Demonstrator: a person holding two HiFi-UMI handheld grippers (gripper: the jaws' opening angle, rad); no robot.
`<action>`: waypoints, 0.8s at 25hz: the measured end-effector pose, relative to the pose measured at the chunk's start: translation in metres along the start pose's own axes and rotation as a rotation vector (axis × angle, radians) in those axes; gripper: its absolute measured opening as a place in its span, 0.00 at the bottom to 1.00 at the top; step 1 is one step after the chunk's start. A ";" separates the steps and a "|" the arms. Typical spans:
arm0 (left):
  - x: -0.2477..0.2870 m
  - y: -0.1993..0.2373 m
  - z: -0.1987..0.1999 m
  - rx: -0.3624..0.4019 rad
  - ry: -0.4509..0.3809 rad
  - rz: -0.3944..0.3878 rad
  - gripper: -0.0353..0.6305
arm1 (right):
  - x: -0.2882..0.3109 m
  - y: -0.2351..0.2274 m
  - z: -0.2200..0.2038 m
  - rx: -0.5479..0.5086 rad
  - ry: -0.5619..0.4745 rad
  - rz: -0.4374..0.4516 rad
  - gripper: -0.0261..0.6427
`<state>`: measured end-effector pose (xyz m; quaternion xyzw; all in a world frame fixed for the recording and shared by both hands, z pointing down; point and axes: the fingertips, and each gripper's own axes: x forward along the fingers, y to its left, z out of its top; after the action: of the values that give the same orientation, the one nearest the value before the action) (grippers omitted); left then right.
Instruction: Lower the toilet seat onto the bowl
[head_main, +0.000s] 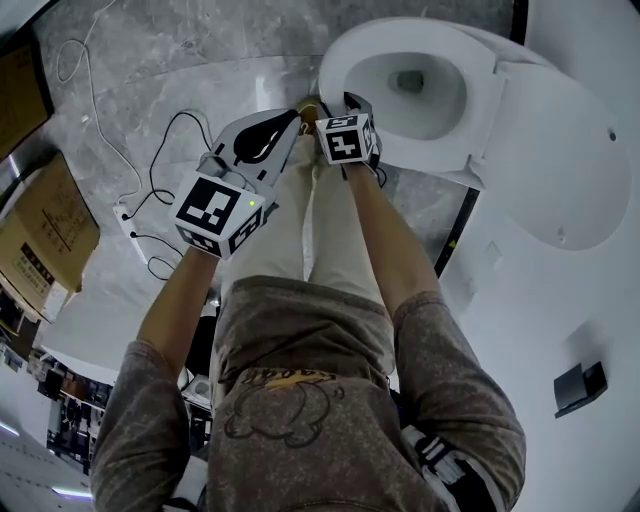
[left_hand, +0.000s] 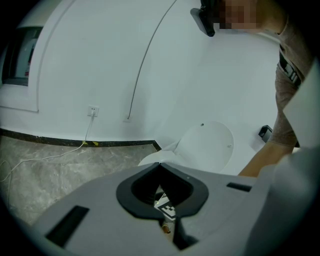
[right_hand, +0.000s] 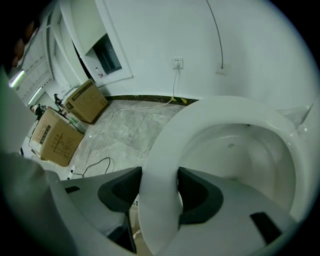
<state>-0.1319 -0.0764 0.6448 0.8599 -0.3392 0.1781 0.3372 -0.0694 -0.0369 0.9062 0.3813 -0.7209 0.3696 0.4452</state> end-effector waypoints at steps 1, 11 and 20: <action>0.000 -0.001 0.000 0.000 0.000 -0.001 0.07 | -0.001 0.001 0.001 0.004 -0.004 -0.001 0.39; -0.025 -0.030 0.042 0.027 -0.018 -0.006 0.07 | -0.093 -0.004 0.048 0.070 -0.154 -0.008 0.39; -0.078 -0.102 0.134 0.063 -0.103 -0.037 0.07 | -0.310 -0.007 0.119 0.149 -0.449 0.022 0.39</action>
<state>-0.1049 -0.0789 0.4615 0.8842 -0.3345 0.1377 0.2954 -0.0092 -0.0749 0.5816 0.4781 -0.7767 0.3325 0.2401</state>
